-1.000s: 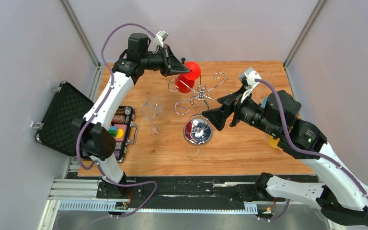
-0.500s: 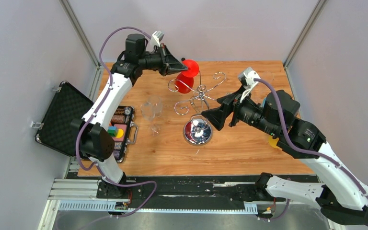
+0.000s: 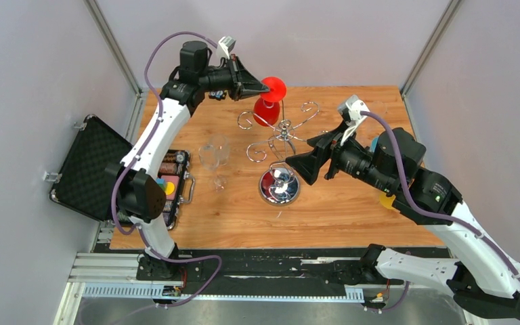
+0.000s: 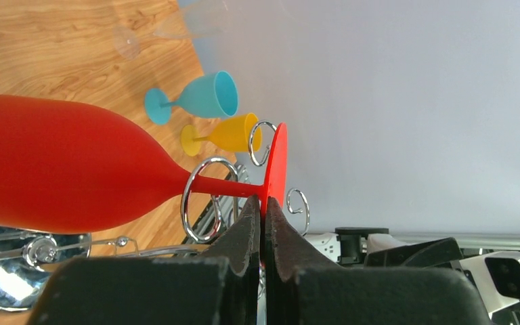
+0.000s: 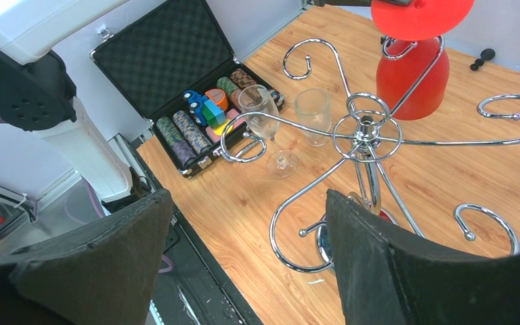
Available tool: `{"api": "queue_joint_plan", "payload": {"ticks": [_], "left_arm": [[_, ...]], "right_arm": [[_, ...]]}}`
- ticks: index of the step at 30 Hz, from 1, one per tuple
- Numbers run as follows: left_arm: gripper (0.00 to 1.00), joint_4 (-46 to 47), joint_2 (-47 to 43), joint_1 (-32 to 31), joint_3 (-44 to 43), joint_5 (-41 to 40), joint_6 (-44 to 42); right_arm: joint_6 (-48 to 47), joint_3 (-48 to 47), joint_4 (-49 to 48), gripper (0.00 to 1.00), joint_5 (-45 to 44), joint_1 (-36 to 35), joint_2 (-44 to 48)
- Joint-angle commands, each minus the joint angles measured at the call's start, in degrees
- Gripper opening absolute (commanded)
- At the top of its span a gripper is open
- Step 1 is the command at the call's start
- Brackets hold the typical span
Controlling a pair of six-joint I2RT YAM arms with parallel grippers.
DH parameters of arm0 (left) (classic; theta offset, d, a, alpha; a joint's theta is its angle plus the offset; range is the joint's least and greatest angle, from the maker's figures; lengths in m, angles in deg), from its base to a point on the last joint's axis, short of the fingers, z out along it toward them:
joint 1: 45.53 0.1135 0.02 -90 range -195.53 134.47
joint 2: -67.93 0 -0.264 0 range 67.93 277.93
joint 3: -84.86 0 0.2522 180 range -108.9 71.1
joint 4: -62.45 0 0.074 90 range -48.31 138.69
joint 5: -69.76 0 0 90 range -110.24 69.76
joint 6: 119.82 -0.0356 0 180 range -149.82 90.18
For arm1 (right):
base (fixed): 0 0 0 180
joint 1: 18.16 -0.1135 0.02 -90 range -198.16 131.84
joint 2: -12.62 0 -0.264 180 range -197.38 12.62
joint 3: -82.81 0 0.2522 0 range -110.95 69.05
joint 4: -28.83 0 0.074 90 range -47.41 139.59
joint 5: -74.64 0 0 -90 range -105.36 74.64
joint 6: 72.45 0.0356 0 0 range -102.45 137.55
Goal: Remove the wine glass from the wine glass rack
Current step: Pick up the wine glass from the wine rack.
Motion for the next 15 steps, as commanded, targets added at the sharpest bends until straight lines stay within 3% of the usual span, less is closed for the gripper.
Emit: {"api": "queue_joint_plan", "payload": {"ticks": [1,15], "left_arm": [[0.00,2.0,1.3,-0.6,-4.7,0.7,0.2],[0.00,1.9,0.9,-2.5,-4.8,2.9,-1.4]], "right_arm": [[-0.3,-0.8,-0.9,0.82,-0.7,0.2,0.9],[0.1,-0.8,-0.9,0.82,-0.3,0.3,0.8]]}}
